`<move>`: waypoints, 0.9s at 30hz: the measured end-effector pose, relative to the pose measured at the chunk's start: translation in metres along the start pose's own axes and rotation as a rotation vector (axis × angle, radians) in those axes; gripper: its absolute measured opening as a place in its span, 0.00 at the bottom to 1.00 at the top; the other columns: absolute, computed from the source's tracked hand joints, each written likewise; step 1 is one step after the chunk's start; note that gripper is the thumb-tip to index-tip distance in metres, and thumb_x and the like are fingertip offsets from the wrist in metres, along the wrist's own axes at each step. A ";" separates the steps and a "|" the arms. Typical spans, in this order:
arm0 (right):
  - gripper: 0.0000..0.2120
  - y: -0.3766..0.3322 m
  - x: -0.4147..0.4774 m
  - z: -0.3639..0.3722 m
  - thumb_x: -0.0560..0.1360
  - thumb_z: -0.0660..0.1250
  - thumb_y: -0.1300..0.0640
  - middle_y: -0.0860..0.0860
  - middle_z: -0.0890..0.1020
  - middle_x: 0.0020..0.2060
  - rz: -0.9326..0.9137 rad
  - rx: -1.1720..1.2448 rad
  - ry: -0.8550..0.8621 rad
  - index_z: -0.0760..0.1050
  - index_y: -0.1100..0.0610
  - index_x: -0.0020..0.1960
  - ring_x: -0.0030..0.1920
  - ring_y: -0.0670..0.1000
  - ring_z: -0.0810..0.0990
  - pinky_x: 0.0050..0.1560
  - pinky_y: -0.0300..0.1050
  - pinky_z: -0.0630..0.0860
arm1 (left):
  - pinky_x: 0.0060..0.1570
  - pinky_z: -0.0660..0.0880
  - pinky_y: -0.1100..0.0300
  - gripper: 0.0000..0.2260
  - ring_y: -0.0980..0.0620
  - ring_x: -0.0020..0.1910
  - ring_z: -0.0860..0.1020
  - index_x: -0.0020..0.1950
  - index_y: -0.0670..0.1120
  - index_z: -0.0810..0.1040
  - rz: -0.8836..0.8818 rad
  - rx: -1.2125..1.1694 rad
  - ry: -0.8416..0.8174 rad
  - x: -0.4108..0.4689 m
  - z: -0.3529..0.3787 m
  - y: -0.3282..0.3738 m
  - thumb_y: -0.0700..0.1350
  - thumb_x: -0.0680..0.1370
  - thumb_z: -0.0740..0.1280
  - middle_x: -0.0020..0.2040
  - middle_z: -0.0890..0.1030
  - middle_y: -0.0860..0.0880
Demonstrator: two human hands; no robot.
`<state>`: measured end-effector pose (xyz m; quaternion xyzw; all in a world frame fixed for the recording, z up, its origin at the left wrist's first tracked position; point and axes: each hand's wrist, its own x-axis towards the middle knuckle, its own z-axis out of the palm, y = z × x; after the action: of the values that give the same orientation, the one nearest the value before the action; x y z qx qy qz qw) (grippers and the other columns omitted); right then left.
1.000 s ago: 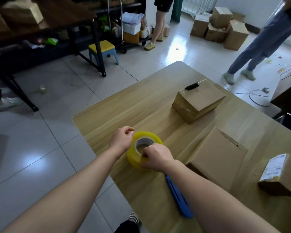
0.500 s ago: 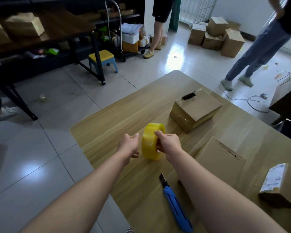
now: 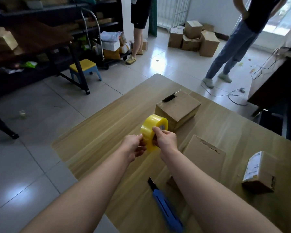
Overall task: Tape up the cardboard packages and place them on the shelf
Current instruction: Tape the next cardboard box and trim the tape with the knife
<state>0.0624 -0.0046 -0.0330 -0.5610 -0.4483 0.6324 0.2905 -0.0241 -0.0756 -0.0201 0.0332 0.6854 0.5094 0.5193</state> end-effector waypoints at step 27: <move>0.07 -0.081 -0.014 -0.144 0.75 0.69 0.61 0.49 0.81 0.33 -0.145 0.305 -0.009 0.78 0.55 0.39 0.38 0.50 0.81 0.40 0.44 0.76 | 0.42 0.80 0.40 0.13 0.42 0.38 0.77 0.35 0.47 0.68 0.675 0.448 -0.163 -0.022 0.139 0.071 0.44 0.79 0.63 0.34 0.73 0.44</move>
<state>0.1937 0.0528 0.0503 -0.4736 -0.3877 0.6731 0.4152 0.0554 0.0375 0.0548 0.4087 0.6866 0.4850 0.3554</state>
